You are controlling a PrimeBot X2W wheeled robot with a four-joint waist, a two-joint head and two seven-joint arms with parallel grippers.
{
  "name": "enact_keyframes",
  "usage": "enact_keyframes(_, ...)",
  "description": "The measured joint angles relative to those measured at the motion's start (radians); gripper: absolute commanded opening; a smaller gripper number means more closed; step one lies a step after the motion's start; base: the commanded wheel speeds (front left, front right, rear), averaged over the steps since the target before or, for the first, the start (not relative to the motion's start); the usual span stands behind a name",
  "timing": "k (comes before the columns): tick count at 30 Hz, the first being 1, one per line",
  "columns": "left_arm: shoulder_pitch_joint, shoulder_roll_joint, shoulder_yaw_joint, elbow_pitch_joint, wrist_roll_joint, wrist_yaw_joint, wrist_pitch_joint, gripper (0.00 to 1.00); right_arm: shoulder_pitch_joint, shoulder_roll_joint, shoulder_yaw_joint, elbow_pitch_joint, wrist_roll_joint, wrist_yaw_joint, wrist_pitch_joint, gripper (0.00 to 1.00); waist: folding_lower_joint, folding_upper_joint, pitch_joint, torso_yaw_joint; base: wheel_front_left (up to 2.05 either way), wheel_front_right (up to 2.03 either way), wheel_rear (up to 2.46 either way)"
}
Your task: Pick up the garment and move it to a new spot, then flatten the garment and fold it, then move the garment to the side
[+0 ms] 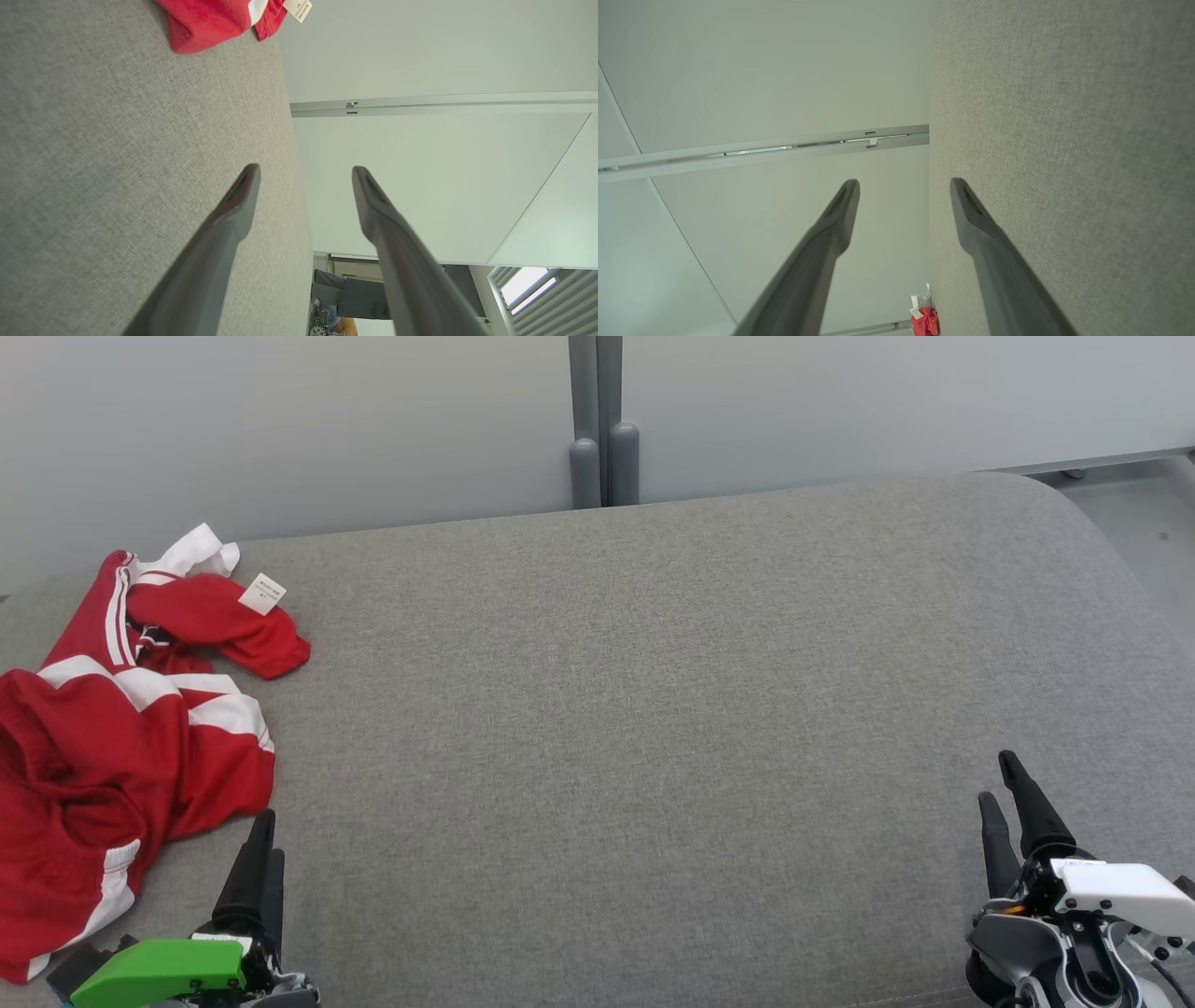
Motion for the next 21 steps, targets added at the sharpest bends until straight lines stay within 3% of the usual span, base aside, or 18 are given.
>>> enact_keyframes(6,0.000,0.000,-0.012,-0.011,0.032,0.000,-0.025,1.00,0.000,-0.001,0.016,-0.007,-0.053,-0.007,-0.020,1.00,0.0000,0.0000,0.000,0.000,0.00,0.00,0.00)
enact_keyframes(21,-0.001,0.010,-0.025,-0.086,0.272,0.027,-0.077,1.00,-0.010,-0.026,0.071,-0.077,-0.319,-0.044,-0.071,1.00,0.0000,0.0000,-0.002,0.000,0.00,0.00,0.00)
